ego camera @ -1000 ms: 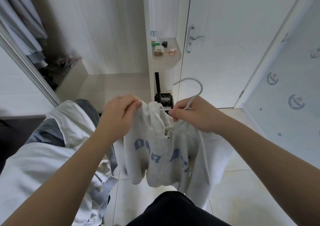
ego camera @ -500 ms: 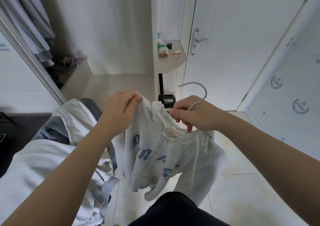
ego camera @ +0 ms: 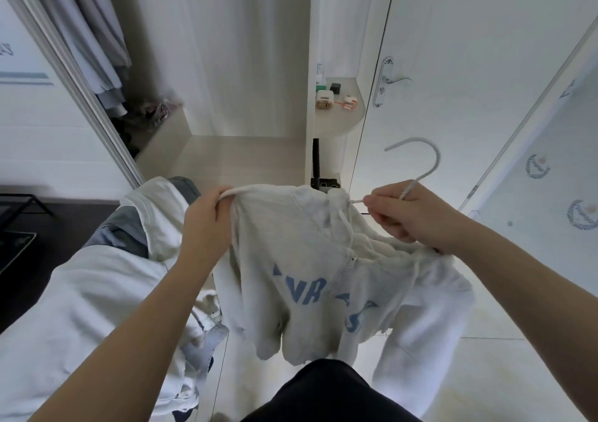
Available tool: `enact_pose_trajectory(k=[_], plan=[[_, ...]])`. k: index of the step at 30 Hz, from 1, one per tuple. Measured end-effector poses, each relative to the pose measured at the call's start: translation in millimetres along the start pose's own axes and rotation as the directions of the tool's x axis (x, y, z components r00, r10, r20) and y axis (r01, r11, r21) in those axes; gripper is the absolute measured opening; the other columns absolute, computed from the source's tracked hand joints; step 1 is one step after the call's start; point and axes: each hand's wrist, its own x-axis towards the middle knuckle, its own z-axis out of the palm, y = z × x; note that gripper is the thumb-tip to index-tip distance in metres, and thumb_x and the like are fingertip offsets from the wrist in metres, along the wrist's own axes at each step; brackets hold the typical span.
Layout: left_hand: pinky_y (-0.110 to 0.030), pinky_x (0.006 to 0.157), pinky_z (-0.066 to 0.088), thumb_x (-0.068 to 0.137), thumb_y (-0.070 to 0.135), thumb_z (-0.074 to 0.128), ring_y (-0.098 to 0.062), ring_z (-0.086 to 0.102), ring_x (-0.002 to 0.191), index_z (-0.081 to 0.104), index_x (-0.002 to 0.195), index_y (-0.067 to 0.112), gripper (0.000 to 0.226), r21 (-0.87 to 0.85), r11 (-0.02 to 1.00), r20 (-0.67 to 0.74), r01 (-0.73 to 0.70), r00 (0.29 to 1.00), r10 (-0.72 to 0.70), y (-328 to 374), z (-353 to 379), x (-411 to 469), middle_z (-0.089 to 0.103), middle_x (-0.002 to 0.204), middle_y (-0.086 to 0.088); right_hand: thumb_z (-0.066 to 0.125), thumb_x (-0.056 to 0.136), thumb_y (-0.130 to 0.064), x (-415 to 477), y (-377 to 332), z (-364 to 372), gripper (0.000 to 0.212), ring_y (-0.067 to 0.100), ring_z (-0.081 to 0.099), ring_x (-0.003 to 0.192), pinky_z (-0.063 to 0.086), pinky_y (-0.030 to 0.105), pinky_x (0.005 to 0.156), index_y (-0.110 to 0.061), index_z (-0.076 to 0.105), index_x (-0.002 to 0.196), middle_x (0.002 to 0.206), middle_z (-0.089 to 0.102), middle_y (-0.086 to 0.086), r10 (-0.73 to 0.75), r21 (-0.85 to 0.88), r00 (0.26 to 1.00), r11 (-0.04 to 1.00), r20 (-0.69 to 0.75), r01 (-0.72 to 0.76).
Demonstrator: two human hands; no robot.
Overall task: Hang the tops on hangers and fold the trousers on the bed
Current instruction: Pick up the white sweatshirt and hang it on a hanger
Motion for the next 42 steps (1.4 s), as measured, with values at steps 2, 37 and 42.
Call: enact_pose_trajectory(k=[2, 37, 42], plan=[[-0.016, 0.076, 0.043, 0.104, 0.013, 0.043, 0.001, 0.057, 0.083, 0.066, 0.106, 0.015, 0.023, -0.067, 0.996, -0.031, -0.053, 0.998, 0.051, 6.6, -3.4, 5.7, 0.065, 0.091, 0.007, 0.054, 0.103, -0.026, -1.7, 3.3, 4.1, 0.050, 0.014, 0.029, 0.042, 0.026, 0.020, 0.039, -0.023, 0.050, 0.054, 0.052, 0.037, 0.001, 0.062, -0.040, 0.997, 0.997, 0.055, -0.060], [-0.030, 0.100, 0.043, 0.095, 0.049, 0.053, -0.011, 0.058, 0.111, 0.072, 0.101, 0.034, 0.025, -0.135, 0.912, 0.345, -0.387, 0.845, 0.409, 74.8, -30.6, 9.7, 0.066, 0.112, 0.015, 0.052, 0.104, -0.023, -3.9, 1.0, 33.7, 0.046, 0.007, 0.031, 0.041, 0.027, 0.018, 0.041, -0.024, 0.049, 0.058, 0.047, 0.038, -0.012, -0.022, 0.008, 0.997, 1.000, -0.079, 0.023], [-0.043, 0.098, 0.043, 0.099, 0.037, 0.058, -0.026, 0.061, 0.106, 0.064, 0.127, 0.019, 0.034, 0.133, 0.811, 0.473, -0.570, 0.755, 0.454, 82.9, -7.0, 5.0, 0.070, 0.115, -0.002, 0.051, 0.104, -0.019, -1.7, -17.1, 38.4, 0.038, 0.004, 0.032, 0.039, 0.027, 0.014, 0.040, -0.015, 0.055, 0.066, 0.046, 0.039, -0.014, -0.112, -0.023, 0.994, 0.993, 0.020, 0.112]])
